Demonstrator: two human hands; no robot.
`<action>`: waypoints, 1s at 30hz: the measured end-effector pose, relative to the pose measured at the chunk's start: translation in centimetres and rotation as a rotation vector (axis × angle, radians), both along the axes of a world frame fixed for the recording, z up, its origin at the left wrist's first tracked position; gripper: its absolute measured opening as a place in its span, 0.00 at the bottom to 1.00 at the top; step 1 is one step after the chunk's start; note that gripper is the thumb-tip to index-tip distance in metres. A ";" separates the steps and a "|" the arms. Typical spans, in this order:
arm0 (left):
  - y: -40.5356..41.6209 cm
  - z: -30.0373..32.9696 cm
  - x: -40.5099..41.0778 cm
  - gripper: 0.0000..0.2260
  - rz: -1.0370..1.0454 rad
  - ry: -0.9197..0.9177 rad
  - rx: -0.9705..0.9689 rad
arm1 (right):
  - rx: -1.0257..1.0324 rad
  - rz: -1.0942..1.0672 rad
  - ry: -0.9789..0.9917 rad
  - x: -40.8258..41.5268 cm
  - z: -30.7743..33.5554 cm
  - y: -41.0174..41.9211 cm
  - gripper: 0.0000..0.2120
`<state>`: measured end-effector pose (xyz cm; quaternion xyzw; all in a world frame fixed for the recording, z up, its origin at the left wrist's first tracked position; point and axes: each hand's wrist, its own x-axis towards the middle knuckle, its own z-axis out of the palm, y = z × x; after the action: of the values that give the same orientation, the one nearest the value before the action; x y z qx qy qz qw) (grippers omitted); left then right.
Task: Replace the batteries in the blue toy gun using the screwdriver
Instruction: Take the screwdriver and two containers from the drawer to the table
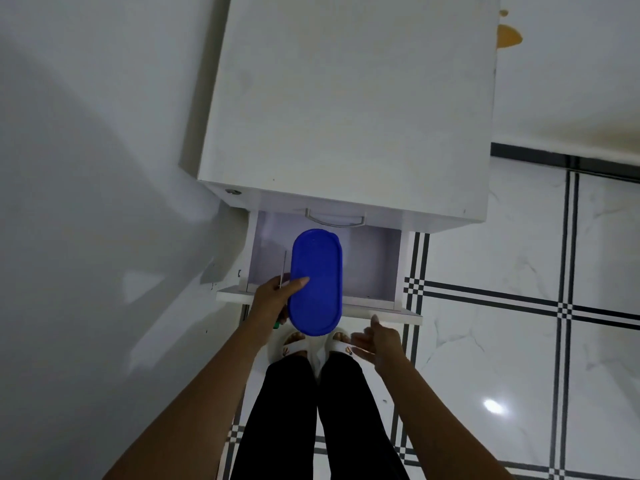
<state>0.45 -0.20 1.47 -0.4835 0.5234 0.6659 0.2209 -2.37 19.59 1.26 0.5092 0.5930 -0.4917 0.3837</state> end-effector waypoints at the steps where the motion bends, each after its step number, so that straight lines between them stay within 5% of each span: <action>1: -0.3 0.1 0.5 0.24 0.007 0.013 0.010 | 0.004 -0.062 0.010 -0.2 -0.3 -0.3 0.15; 5: -1.0 0.7 2.1 0.12 0.019 0.035 0.017 | 0.028 -0.273 0.050 -1.5 -1.5 -1.2 0.16; 12: -0.2 1.2 3.4 0.05 0.117 0.023 0.053 | 0.014 -0.246 0.115 -6.4 -2.8 -0.2 0.10; 20: 0.2 1.4 2.7 0.07 0.141 0.035 0.063 | 0.053 -0.340 0.182 -12.7 -2.8 0.1 0.13; 30: 0.2 1.6 1.6 0.12 0.102 0.022 0.034 | -0.019 -0.347 0.279 -16.6 -2.5 0.3 0.05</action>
<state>2.02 0.05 3.02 -0.4983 0.4892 0.6903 0.1892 -19.00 19.87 -1.20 0.5272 0.5393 -0.6214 0.2124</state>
